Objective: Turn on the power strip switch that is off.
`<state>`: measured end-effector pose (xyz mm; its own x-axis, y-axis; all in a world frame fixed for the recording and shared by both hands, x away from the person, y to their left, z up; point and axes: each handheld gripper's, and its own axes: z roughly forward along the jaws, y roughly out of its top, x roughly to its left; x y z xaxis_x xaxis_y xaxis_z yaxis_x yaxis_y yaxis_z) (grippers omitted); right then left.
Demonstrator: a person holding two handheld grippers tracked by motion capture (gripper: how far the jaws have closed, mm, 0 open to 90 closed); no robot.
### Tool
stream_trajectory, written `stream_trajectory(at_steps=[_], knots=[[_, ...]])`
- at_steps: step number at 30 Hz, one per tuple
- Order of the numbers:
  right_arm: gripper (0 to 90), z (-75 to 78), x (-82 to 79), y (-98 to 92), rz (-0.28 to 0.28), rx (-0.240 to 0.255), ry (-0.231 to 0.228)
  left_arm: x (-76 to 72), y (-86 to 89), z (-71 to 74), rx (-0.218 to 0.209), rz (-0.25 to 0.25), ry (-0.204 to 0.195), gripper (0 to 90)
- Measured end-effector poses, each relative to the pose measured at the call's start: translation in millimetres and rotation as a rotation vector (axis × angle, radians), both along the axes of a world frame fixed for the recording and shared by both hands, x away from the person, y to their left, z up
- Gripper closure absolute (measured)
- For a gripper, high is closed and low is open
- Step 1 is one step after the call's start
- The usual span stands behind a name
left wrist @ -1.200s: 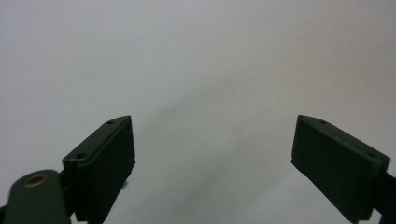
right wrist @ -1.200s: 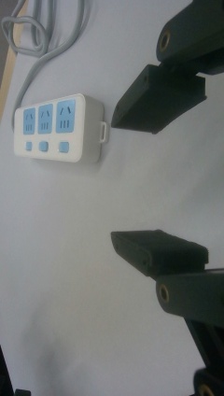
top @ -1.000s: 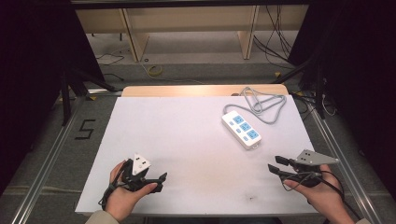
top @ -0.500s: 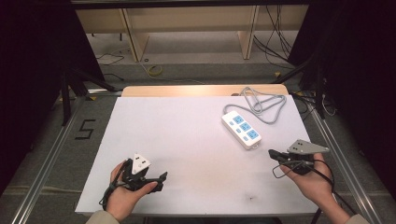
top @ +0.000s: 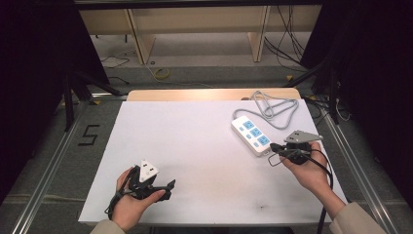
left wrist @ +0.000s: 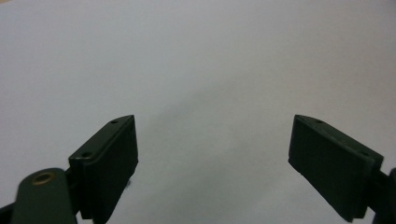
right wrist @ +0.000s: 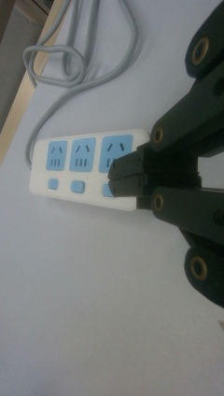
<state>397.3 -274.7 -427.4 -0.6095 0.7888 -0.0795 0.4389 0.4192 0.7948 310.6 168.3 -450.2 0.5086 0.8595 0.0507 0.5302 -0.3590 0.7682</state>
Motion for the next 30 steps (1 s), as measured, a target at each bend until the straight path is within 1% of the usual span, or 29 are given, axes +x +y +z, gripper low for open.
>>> stream_trajectory(at_steps=[3, 4, 9, 16, 19, 23, 25, 30], knots=[[90.0, 1.4, 8.1, 5.0, 0.002, -0.006, -0.002, -0.1, -0.8, -0.1, 0.002, -0.002, -0.001, 15.3], [90.0, 2.2, 11.3, 7.4, -0.001, -0.004, -0.001, -0.1, -1.5, -0.1, 0.011, -0.006, -0.002, 15.3], [90.0, 4.1, 22.1, 14.5, -0.002, -0.007, 0.002, 0.3, -2.7, -0.7, 0.014, -0.006, 0.0, 15.3], [90.0, 3.1, 35.4, 25.5, -0.001, -0.033, 0.01, 0.4, -4.7, -0.9, 0.021, -0.015, -0.001, 15.4], [90.0, 3.3, 40.3, 28.5, -0.004, -0.041, 0.02, 0.5, -5.8, -1.3, 0.021, -0.02, 0.005, 15.4], [90.0, 2.9, 47.4, 32.9, -0.005, -0.056, 0.028, 1.0, -6.1, -1.1, 0.02, -0.019, 0.003, 15.4], [90.0, 2.8, 48.5, 33.6, -0.004, -0.057, 0.032, 1.0, -6.1, -1.0, 0.02, -0.02, 0.003, 15.4], [90.0, 2.9, 59.6, 40.4, -0.006, -0.065, 0.045, 1.1, -6.9, -1.2, 0.019, -0.019, 0.002, 15.4]])
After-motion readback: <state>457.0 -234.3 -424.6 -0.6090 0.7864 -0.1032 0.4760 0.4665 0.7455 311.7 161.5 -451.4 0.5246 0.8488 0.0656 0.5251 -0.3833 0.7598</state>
